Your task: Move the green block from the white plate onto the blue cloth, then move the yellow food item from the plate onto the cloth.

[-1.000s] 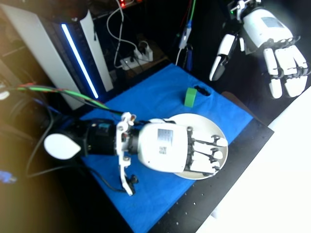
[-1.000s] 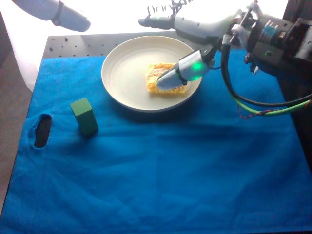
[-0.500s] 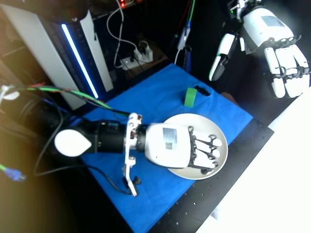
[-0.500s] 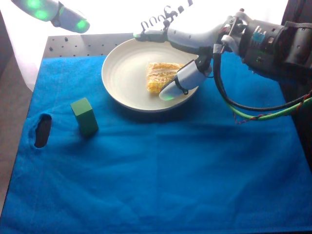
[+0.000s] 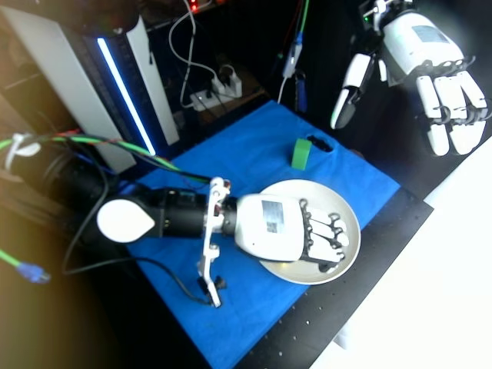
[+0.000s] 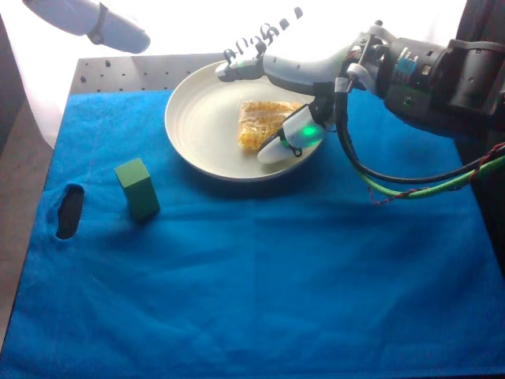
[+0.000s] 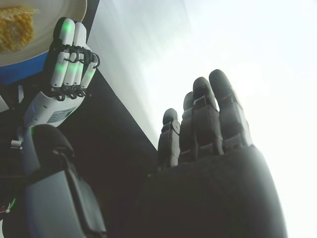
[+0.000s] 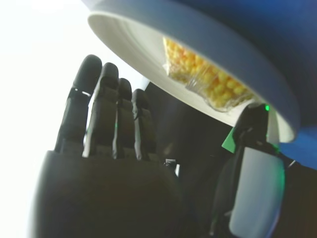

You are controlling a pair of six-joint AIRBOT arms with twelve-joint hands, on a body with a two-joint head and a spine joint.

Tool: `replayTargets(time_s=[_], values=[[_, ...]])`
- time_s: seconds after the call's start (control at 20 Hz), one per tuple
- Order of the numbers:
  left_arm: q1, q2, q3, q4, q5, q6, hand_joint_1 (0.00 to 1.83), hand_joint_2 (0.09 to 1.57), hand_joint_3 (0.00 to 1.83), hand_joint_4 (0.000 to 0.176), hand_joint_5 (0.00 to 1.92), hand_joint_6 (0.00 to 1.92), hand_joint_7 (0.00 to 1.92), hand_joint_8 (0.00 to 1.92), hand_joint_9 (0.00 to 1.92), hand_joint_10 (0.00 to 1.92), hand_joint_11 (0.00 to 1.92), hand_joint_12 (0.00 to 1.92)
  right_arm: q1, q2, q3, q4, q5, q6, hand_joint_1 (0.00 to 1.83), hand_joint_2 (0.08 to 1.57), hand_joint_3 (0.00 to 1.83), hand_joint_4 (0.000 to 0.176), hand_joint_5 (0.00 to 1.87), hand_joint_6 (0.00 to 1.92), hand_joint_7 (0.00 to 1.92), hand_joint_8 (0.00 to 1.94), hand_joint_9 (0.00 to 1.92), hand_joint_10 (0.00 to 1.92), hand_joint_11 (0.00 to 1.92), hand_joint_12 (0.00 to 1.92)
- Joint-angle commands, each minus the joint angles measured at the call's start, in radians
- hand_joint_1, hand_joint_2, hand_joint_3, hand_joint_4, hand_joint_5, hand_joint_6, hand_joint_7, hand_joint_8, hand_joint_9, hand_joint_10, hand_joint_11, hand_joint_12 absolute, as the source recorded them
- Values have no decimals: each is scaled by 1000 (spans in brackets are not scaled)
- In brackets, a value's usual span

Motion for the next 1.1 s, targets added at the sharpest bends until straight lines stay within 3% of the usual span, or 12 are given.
replayTargets(time_s=[0.0, 0.1, 0.25, 0.3, 0.35, 0.4, 0.5, 0.65, 0.8, 0.85, 1.0, 1.05], values=[[-15, -3, 2, -11, -92, 0, 658, 816, 3, 138, 125, 5, 142, 4, 254, 6, 0, 649, 14, -1, 4, 26, 81, -2, 843, 883, 1, 0, 531, 5, 820, 35, 953, 143, 585, 1328], [-15, -3, 1, -11, -92, 0, 662, 810, 0, 139, 141, 10, 150, 6, 252, 4, 0, 654, 14, -2, 5, 26, 80, -2, 947, 913, 0, 0, 630, 0, 1078, 33, 1132, 392, 784, 1437], [-14, -3, 0, -11, -91, 0, 667, 800, 0, 136, 149, 6, 163, 7, 266, 7, 0, 691, 14, -2, 7, 27, 80, -2, 1091, 939, 1, 0, 788, 7, 1197, 51, 1051, 893, 875, 1547], [-13, -3, 0, -11, -91, 0, 672, 792, 0, 136, 158, 8, 174, 10, 273, 9, 0, 692, 14, -2, 8, 27, 80, -2, 1148, 954, 1, 0, 846, 10, 1216, 52, 1027, 868, 855, 1495], [-12, -3, -1, -11, -91, 0, 667, 787, 0, 134, 166, 6, 191, 9, 276, 7, 0, 709, 14, -1, 9, 27, 80, -2, 1339, 970, 24, 0, 947, 3, 1260, 412, 1113, 714, 915, 1437], [-11, -3, -1, -11, -91, 0, 666, 794, 0, 131, 166, 4, 191, 7, 273, 5, 0, 712, 14, -1, 9, 27, 80, -2, 1292, 1062, 0, 0, 975, 581, 1182, 790, 1154, 629, 951, 1357], [-7, -4, -1, -11, -91, 0, 626, 815, 5, 135, 152, 2, 191, 1, 246, 1, 0, 671, 14, -1, 8, 25, 81, -2, 1253, 1081, 0, 0, 1116, 618, 1012, 1068, 1041, 533, 794, 1348], [17, -8, 3, -17, -91, -1, 632, 810, 0, 149, 166, 9, 240, 7, 207, 0, 0, 530, 17, -1, 7, 42, 135, -2, 1255, 1098, 1, 0, 1190, 618, 861, 1164, 869, 580, 679, 1374], [23, -8, 7, -26, -87, -1, 674, 807, 0, 169, 207, 4, 258, 2, 219, 1, 14, 507, 41, 32, -30, 84, 209, -2, 1265, 1095, 3, 0, 1232, 388, 888, 1275, 797, 932, 632, 1554], [26, -8, 7, -30, -87, -1, 683, 815, 0, 175, 205, 2, 211, 0, 185, 0, 13, 459, 42, 46, -43, 105, 243, -2, 1256, 1101, 5, 0, 1200, 599, 838, 1187, 735, 861, 537, 1547], [39, -9, 7, -34, -88, -3, 693, 850, 3, 172, 173, 7, 168, 7, 147, 4, 8, 386, 50, 101, -99, 147, 329, -2, 1256, 1094, 1, 0, 1215, 466, 894, 1229, 723, 955, 492, 1649], [44, -10, 7, -38, -88, -3, 711, 835, 0, 165, 185, 10, 186, 13, 169, 12, 29, 396, 51, 126, -125, 157, 359, -2, 1203, 1059, 0, 0, 1149, 655, 876, 1437, 827, 1634, 795, 1867]])
